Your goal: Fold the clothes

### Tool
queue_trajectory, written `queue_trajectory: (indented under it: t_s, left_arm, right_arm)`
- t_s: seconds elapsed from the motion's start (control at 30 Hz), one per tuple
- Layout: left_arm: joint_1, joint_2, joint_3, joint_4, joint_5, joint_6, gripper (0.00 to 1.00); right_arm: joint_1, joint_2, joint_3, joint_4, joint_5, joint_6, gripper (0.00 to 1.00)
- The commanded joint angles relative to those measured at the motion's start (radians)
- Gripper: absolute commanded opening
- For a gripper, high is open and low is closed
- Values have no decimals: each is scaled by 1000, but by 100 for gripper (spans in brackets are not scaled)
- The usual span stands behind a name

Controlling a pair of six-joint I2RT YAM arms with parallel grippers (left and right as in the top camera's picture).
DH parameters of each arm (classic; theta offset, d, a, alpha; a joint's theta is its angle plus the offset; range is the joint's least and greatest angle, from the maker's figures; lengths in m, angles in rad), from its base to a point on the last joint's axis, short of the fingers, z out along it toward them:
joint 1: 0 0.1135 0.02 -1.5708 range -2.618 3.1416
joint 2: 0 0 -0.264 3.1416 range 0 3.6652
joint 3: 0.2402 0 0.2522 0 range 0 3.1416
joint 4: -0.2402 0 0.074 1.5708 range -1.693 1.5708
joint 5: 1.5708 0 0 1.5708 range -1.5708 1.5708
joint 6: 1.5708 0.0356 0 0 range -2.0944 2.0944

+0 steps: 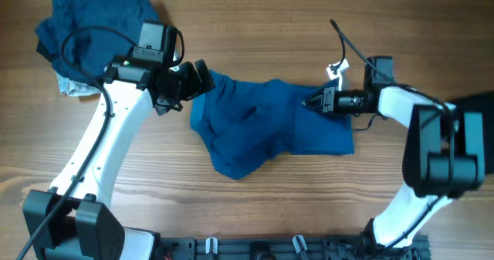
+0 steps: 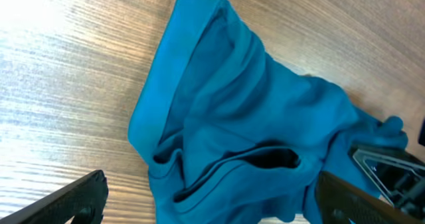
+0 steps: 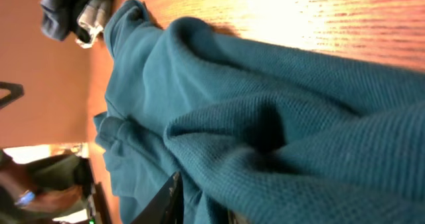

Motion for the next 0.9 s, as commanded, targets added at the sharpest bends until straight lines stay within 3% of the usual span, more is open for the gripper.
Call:
queue_trajectory:
  t_s: [0.0, 0.17, 0.23, 0.27, 0.3, 0.33, 0.57, 0.77, 0.87]
  left_arm:
    - [-2, 4, 5, -13, -6, 19, 100]
    - [-2, 4, 5, -35, -6, 24, 100]
    - [-1, 5, 5, -35, -6, 50, 100]
    - [0, 7, 5, -36, -14, 59, 100]
    - [0, 12, 5, -35, -14, 81, 100]
    - [3, 19, 5, -35, -14, 108, 100]
    - [55, 153, 5, -29, 83, 284, 100]
    - [72, 283, 5, -7, 283, 499, 100]
    - [72, 324, 4, 5, 287, 504, 100]
  right_arm:
    - [2, 66, 6, 58, -121, -21, 20]
    - [2, -55, 35, 38, -61, 43, 38]
    - [2, -154, 46, 11, -8, 85, 59]
    - [2, -221, 47, -7, 23, 97, 74]
    - [2, -272, 47, -24, 45, 106, 96]
    - [2, -335, 47, -49, 67, 111, 100]
    - [2, -585, 47, -192, 73, 82, 99]
    - [3, -589, 45, -324, 98, -15, 99]
    - [2, -589, 45, -359, 99, -48, 100]
